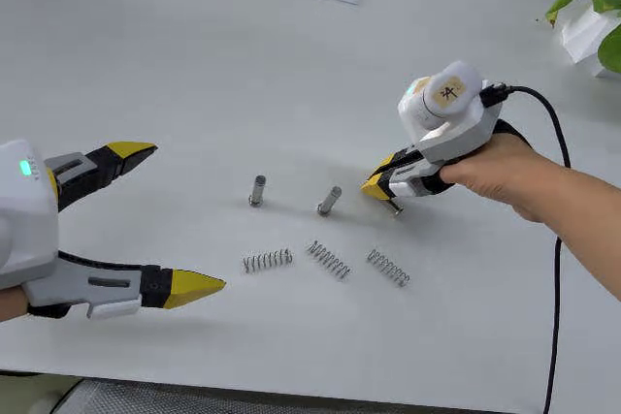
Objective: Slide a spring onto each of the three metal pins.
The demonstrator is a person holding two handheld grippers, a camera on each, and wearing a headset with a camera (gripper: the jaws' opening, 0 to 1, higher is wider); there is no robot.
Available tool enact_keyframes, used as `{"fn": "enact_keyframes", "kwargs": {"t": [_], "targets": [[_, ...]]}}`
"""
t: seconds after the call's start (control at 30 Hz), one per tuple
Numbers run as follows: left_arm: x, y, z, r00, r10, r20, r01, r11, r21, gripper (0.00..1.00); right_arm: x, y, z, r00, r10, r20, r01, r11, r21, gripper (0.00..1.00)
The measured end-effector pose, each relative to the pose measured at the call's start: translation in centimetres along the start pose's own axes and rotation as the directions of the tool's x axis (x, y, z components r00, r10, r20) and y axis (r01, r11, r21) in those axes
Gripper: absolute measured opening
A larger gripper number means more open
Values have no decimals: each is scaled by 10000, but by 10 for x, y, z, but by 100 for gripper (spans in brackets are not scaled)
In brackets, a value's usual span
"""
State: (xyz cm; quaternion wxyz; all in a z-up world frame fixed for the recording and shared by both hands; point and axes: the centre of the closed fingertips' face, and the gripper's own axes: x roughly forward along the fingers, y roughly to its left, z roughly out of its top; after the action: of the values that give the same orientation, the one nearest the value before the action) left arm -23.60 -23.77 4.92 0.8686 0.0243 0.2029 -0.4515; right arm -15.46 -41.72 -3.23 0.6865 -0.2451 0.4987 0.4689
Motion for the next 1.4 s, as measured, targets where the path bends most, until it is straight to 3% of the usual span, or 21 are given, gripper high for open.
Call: {"fn": "enact_keyframes", "kwargs": {"t": [0.83, 1.4], "targets": [[2, -2, -4, 9999, -113, -122, 113, 9999, 7, 97, 3, -8, -1, 9999, -98, 88, 96, 9996, 266, 5], [3, -8, -1, 9996, -254, -119, 255, 9996, 89, 97, -23, 12, 0, 9975, -325, 627, 308, 9991, 285, 5]]}}
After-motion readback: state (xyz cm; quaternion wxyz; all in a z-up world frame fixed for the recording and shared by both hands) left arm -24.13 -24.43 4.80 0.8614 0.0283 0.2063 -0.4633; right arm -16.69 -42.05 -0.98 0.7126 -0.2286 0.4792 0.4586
